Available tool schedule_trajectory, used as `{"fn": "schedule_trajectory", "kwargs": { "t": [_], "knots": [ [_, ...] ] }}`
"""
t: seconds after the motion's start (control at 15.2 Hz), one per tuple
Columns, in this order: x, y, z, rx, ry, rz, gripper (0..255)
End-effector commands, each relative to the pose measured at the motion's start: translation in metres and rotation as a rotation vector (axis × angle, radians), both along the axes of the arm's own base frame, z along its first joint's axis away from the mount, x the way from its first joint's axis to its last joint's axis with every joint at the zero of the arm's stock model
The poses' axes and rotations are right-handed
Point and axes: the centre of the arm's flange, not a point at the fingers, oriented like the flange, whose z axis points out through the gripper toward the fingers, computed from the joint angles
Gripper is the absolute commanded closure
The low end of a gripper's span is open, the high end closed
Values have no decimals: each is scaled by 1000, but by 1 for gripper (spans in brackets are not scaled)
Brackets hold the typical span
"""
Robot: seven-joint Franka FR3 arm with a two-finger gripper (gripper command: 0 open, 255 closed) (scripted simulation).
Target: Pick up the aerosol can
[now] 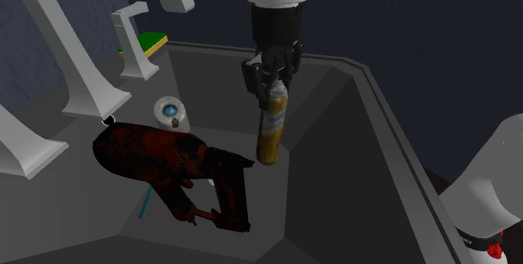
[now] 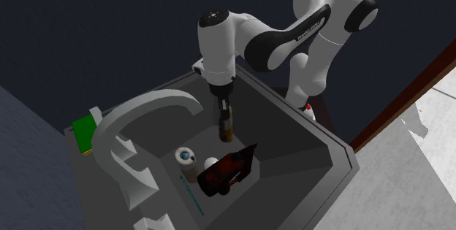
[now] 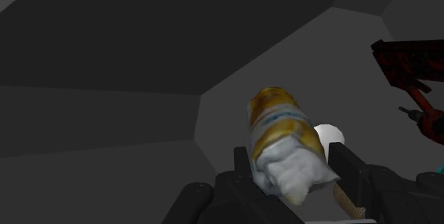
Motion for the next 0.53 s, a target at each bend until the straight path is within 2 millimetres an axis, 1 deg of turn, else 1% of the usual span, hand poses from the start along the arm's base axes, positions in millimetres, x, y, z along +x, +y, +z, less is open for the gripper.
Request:
{"fn": "schedule_trajectory", "kwargs": {
  "t": [0.0,0.33,0.46],
  "knots": [
    [0,0,10,0,0,0,255],
    [0,0,36,0,0,0,255],
    [0,0,37,0,0,0,255]
  ]
}}
